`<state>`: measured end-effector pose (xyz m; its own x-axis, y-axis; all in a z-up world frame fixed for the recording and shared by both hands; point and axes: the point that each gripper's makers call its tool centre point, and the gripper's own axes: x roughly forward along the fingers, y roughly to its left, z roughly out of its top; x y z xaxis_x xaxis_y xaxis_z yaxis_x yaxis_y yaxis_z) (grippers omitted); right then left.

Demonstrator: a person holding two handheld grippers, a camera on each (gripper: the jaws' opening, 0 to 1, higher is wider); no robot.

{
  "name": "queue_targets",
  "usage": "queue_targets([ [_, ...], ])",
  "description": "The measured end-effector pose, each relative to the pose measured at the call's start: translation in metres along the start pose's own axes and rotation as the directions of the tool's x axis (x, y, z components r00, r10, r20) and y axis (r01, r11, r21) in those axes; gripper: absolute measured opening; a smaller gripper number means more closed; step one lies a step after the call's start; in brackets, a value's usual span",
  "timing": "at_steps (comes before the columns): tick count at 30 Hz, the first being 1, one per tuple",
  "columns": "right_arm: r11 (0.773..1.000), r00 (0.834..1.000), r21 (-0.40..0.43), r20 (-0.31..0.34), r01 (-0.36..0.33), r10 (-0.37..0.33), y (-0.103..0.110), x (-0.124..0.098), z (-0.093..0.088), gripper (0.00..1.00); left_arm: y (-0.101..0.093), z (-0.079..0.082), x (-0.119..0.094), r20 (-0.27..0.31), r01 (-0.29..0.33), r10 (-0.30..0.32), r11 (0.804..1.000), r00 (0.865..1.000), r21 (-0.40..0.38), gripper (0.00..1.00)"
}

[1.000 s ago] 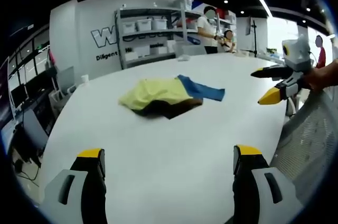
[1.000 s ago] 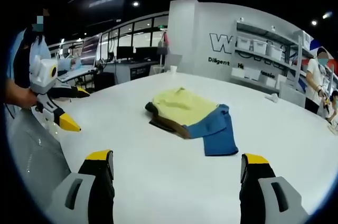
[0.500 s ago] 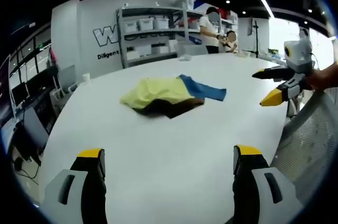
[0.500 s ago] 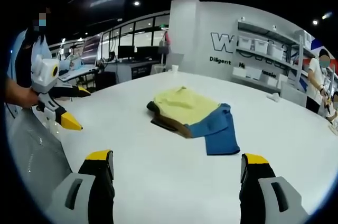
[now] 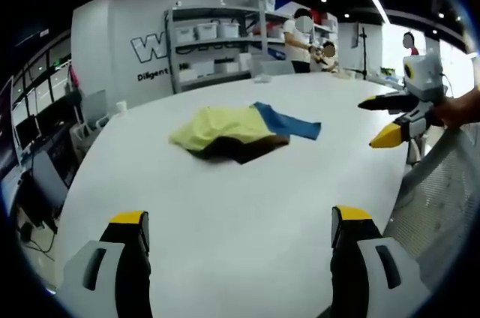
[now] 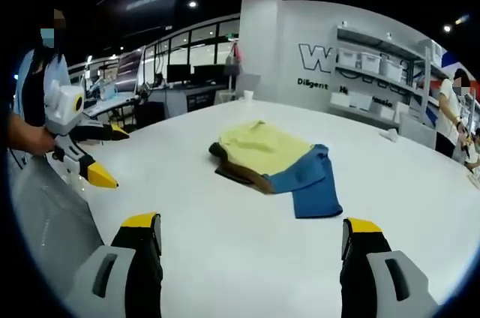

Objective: Fold the garment on the visible template until the final outline fits inside the template.

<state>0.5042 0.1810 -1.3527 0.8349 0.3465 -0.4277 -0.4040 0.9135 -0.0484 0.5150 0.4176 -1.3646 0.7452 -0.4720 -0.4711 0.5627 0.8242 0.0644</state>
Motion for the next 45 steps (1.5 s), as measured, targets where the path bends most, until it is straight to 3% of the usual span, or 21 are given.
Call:
queue_targets([
  [14, 1.000, 1.000, -0.002, -0.014, 0.014, -0.014, -0.012, 0.005, 0.005, 0.96, 0.003, 0.009, 0.011, -0.004, 0.007, -0.007, 1.000, 1.000, -0.010, 0.99],
  [21, 0.999, 1.000, -0.032, -0.029, 0.002, -0.003, -0.025, 0.020, 0.011, 0.93, 0.010, 0.026, 0.027, 0.005, 0.034, -0.035, 0.999, 0.999, 0.025, 0.99],
  [36, 0.988, 0.996, -0.147, -0.078, -0.051, 0.040, -0.040, 0.055, 0.020, 0.71, 0.026, 0.041, 0.067, -0.004, 0.078, -0.078, 0.996, 0.997, 0.054, 0.92],
  [45, 0.970, 0.992, -0.229, -0.118, -0.080, 0.054, -0.041, 0.083, 0.018, 0.57, 0.028, 0.041, 0.094, -0.037, 0.131, -0.128, 0.985, 0.991, 0.116, 0.83],
])
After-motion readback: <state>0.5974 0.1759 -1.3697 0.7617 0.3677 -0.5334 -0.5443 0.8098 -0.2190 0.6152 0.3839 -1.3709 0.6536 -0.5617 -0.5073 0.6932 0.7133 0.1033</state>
